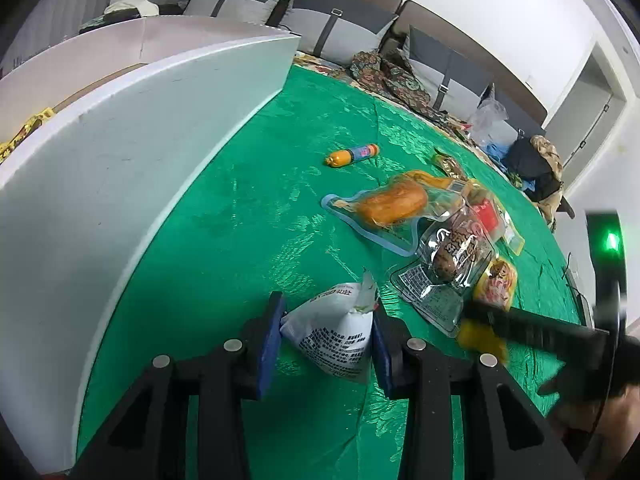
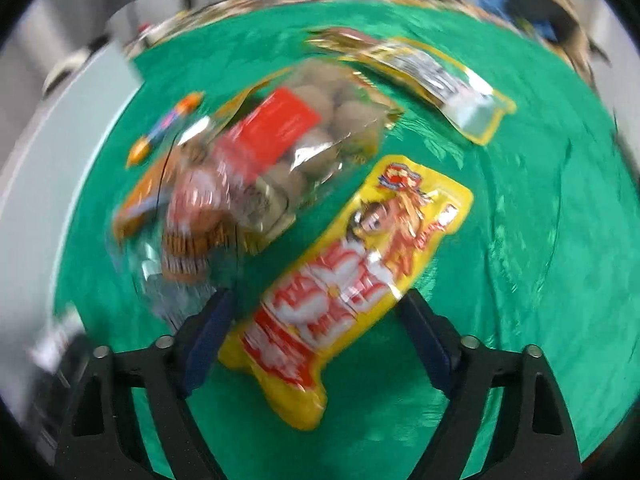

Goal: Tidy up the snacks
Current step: 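Grasp the white paper packet with the left tool while the right tool grasps a yellow-red packet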

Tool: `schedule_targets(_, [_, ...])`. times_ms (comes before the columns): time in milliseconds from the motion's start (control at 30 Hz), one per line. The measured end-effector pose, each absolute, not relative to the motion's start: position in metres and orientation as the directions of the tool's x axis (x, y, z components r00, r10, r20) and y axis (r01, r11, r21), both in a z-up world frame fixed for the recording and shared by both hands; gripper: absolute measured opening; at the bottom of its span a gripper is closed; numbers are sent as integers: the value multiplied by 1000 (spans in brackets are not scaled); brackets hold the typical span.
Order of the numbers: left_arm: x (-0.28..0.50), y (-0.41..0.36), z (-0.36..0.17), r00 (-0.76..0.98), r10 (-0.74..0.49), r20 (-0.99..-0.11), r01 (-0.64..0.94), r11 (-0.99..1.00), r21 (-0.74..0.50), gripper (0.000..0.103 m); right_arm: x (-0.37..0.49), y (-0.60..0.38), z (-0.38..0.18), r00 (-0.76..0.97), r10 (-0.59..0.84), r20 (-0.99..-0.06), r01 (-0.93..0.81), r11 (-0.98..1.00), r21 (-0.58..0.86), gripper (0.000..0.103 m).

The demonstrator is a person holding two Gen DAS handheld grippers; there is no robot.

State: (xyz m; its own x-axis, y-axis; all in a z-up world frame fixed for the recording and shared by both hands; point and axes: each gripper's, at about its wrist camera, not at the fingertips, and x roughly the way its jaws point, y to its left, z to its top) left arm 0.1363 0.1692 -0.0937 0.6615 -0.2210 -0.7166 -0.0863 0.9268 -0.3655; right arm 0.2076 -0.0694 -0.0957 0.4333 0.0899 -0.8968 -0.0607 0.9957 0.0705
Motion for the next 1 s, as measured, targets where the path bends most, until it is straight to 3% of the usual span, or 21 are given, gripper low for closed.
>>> schedule_targets(167, [140,163,-94,654,-235,-719,-62,931,-361,39,179,-103,-97,437,50,-898,-215,975,-50,79])
schedule_targets(333, [142,160,-94,652,-244,-718,-56,929,-367,39,167,-163,-82,434,175,-884,-183,978,104,81])
schedule_targets(500, [142,160,-96,648,-241,-722,-57,930,-363,39,177,-181,-74,416,206,-886,-82,979,189,81])
schedule_targets(767, [136,163,-92,654,-240,-717,-49,933,-358,39,214,-106,-105,370,76,-926,-193,981,4,80])
schedule_targets(800, [135,164,-90,659,-243,-712,-47,931,-361,39,214,-108,-104,390,84,-917,-170,985,18,78])
schedule_targets(867, [134,165,-88,663,-249,-706,-45,928,-370,39,211,-117,-100,399,64,-915,-116,993,19,48])
schedule_targets(1000, [137,164,-92,654,-271,-706,-42,919,-392,39,202,-149,-93,369,168,-914,-55,986,160,44])
